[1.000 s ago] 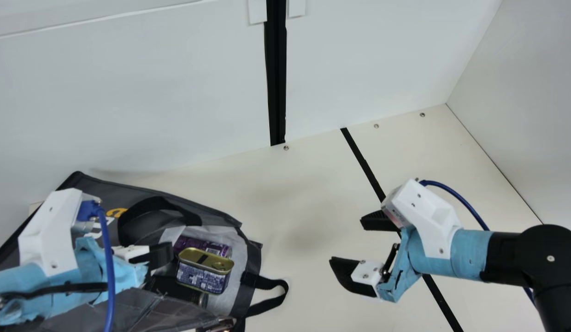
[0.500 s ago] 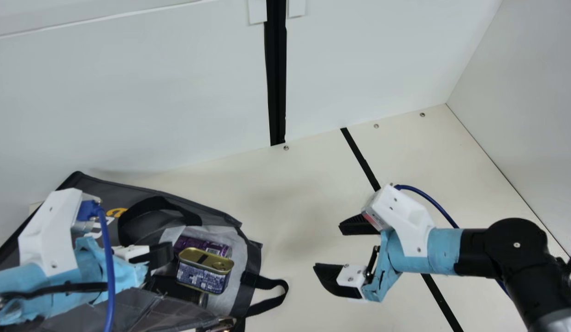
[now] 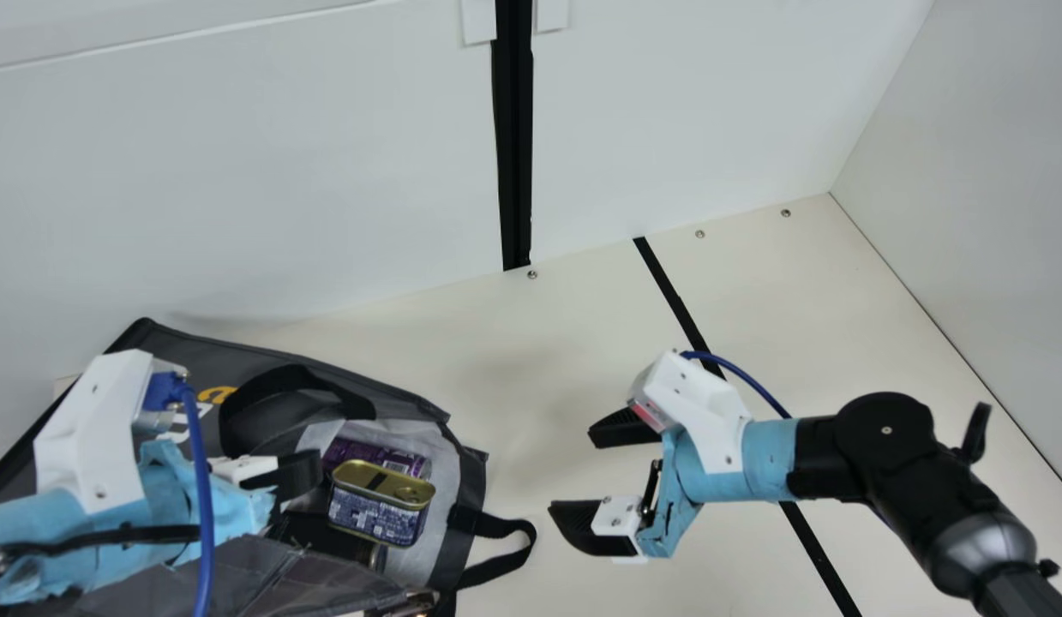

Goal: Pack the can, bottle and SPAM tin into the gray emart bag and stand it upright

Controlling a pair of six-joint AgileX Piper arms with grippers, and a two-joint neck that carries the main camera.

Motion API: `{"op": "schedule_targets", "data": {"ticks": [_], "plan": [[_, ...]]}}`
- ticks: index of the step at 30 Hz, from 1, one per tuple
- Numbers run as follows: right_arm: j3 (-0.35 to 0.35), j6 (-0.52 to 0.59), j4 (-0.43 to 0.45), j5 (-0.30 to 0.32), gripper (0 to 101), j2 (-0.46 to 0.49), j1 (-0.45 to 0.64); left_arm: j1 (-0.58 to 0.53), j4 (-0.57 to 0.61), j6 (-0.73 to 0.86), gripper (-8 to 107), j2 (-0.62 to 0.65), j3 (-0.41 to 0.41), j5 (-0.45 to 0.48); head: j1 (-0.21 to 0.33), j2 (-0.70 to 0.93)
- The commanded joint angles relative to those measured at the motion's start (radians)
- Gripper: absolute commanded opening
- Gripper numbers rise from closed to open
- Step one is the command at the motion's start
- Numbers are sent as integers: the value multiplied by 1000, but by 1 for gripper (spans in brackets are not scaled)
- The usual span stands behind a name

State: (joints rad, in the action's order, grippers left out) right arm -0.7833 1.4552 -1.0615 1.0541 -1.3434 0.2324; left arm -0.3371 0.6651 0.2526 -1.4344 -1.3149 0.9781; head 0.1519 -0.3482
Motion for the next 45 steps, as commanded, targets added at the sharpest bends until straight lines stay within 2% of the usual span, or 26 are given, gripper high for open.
{"op": "schedule_targets", "data": {"ticks": [1,20,45], "plan": [[0,14,-13,-6,95,-24,-16,0,0,0,-8,0,0,0,23,-1],[-76,137,-101,-32,95,-250,-117,0,0,0,-8,0,0,0,23,-1],[-245,201,-178,-73,95,-529,-249,0,0,0,-8,0,0,0,23,-1]]}}
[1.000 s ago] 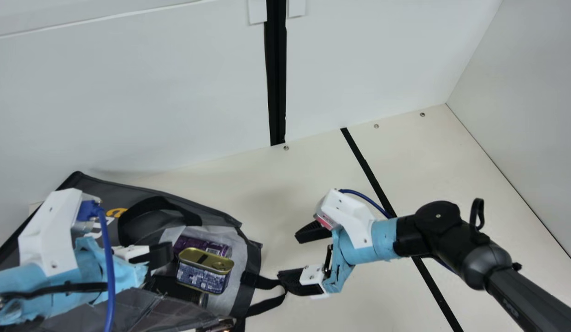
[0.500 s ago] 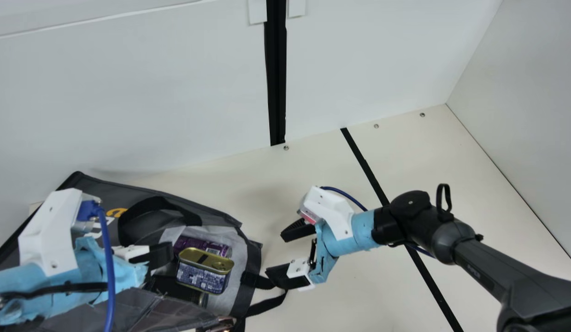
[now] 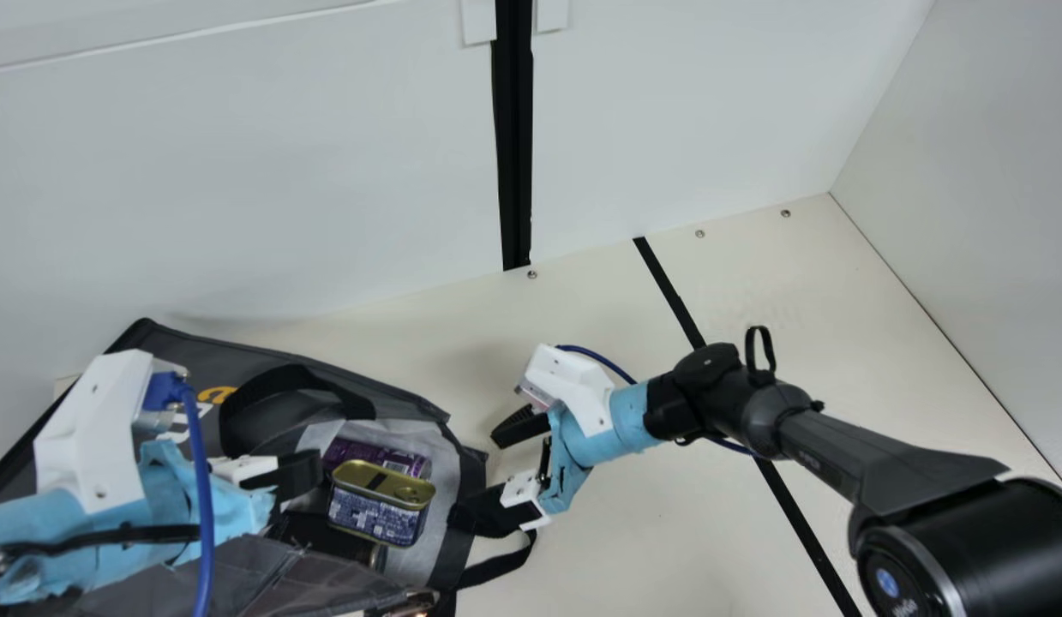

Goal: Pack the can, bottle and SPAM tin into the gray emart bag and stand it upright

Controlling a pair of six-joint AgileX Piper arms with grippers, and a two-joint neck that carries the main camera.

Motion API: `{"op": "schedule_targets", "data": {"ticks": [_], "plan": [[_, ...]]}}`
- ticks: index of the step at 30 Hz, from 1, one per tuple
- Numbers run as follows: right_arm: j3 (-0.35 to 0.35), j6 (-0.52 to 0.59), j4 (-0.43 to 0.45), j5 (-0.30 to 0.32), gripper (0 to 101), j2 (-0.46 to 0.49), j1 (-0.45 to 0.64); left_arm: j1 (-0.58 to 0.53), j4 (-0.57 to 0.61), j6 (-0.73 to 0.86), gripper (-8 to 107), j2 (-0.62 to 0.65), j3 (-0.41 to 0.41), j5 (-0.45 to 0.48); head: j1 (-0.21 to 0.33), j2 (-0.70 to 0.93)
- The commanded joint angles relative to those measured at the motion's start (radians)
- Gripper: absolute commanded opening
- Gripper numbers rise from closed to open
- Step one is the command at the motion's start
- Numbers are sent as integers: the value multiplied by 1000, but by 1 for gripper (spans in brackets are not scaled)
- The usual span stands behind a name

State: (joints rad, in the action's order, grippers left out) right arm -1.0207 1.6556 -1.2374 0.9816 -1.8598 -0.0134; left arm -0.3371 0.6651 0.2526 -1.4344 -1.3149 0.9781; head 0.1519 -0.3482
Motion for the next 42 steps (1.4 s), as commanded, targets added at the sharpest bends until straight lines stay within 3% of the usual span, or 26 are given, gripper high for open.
{"op": "schedule_targets", "data": {"ticks": [1,21,35,42], "plan": [[-16,1,-7,-1,95,-25,-9,0,0,0,-8,0,0,0,23,-1],[-167,35,-88,-14,95,-215,-124,0,0,0,-8,0,0,0,23,-1],[-169,44,-136,78,1,-228,-109,0,0,0,-8,0,0,0,23,-1],[-140,10,-197,182,0,-207,-62,0,0,0,-8,0,0,0,23,-1]]}}
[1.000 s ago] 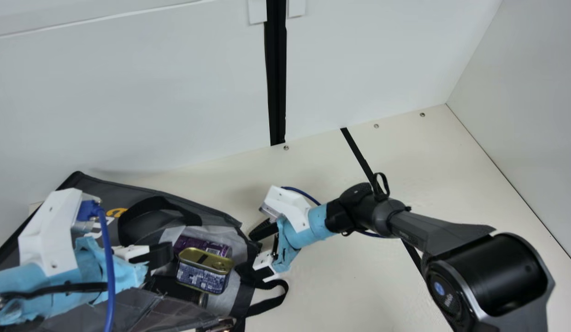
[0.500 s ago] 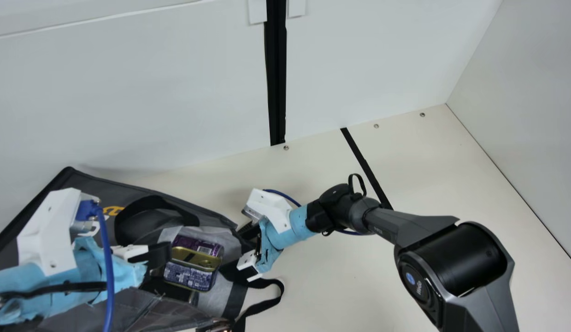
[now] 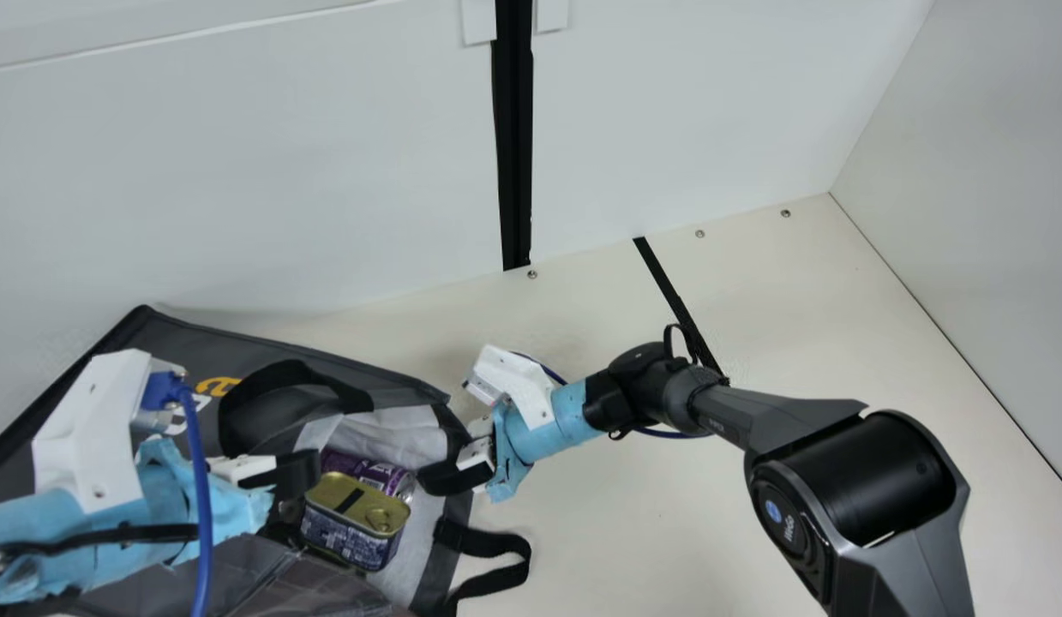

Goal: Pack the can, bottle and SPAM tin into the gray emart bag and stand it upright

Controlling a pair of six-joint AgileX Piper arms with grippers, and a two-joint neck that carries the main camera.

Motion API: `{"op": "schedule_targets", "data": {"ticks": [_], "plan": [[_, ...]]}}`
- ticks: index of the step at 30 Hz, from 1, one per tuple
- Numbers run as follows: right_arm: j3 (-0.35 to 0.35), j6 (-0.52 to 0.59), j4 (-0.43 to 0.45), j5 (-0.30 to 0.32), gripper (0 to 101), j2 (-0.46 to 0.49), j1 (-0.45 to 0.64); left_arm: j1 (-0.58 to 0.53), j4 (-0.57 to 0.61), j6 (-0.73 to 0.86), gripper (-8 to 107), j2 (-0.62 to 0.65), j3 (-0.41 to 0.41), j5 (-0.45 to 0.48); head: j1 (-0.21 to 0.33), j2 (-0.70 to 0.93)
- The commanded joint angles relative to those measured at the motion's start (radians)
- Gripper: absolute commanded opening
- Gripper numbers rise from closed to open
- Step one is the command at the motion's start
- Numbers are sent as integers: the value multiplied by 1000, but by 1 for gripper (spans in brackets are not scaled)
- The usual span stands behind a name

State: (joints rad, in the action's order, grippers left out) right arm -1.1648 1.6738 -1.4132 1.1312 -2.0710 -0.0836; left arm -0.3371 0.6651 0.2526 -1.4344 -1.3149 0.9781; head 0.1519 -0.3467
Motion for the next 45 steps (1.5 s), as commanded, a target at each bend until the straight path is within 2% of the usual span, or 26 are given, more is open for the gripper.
{"op": "schedule_targets", "data": {"ticks": [1,3,11,15,22,32,45], "plan": [[10,-14,-33,50,0,9,16,0,0,0,-8,0,0,0,23,-2],[23,-26,-54,85,0,21,31,0,0,0,-8,0,0,0,23,-2],[109,-74,-207,89,0,121,-48,0,0,0,-8,0,0,0,23,-2],[142,-115,-247,89,0,197,-77,-2,-3,-6,-8,23,18,2,23,-2],[194,-185,-289,89,0,329,-85,2,16,22,-8,14,-1,3,23,-2],[253,-273,-332,89,0,501,-35,59,43,90,-8,-14,-110,79,23,-2],[262,-431,-332,89,0,718,49,131,59,171,-8,-46,-316,242,23,-2]]}}
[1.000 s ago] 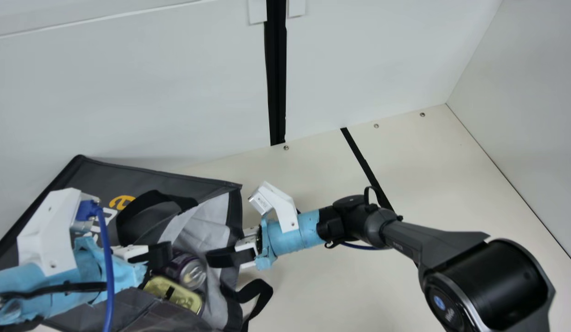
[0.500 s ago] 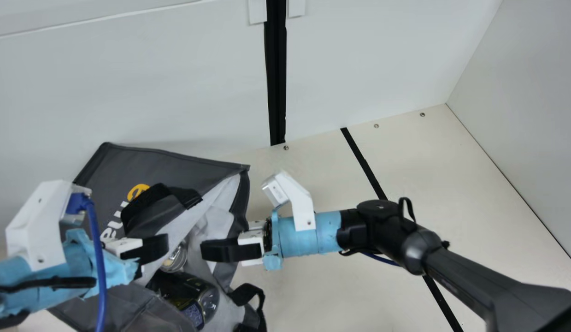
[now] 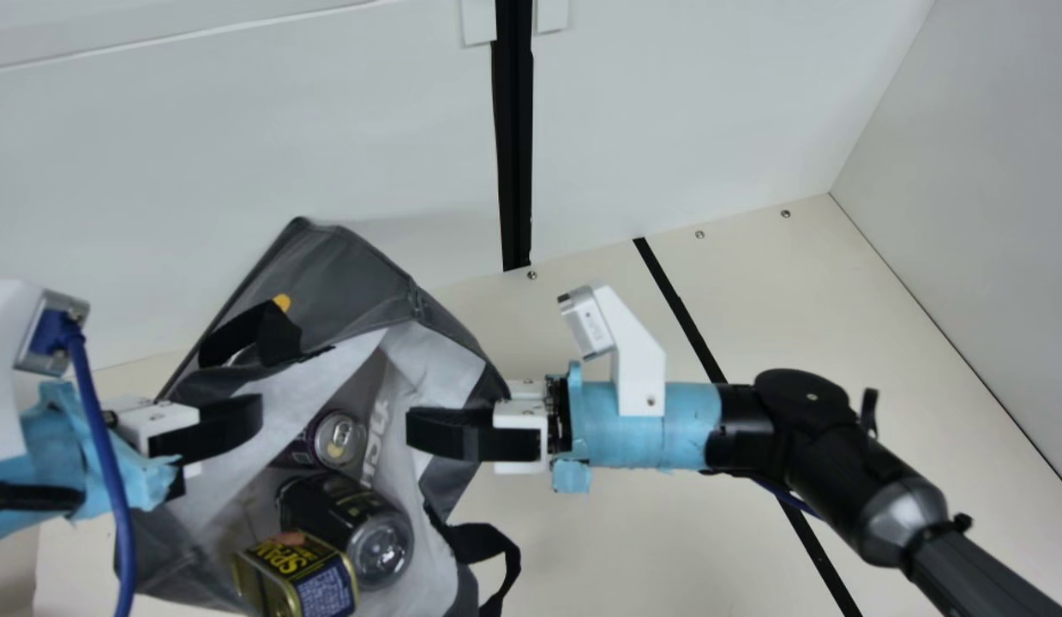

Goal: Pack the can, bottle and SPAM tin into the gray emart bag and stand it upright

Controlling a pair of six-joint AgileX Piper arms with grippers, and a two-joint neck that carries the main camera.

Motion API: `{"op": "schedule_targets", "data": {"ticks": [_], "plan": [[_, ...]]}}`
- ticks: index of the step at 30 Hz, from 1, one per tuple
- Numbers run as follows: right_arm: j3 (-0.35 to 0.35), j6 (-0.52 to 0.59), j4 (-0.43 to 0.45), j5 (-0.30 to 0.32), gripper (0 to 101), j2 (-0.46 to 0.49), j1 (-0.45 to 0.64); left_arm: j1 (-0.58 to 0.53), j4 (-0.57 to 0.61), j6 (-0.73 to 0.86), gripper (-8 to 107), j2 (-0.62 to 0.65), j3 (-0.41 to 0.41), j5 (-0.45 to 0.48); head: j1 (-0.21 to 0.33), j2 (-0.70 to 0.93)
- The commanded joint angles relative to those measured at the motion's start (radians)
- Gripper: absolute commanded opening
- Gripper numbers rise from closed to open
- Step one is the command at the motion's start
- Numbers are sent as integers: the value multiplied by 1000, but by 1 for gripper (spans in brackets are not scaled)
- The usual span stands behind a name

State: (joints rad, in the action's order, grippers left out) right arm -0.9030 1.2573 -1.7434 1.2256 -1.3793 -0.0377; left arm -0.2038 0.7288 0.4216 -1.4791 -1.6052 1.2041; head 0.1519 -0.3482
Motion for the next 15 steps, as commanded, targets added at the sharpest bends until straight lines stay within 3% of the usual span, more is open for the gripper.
{"op": "schedule_targets", "data": {"ticks": [1,15], "plan": [[-1,-26,-2,-6,0,43,8,-10,-9,5,-8,-2,-33,16,23,-1],[-18,-165,7,-6,0,241,82,-155,-119,19,-8,47,-51,16,23,-1]]}}
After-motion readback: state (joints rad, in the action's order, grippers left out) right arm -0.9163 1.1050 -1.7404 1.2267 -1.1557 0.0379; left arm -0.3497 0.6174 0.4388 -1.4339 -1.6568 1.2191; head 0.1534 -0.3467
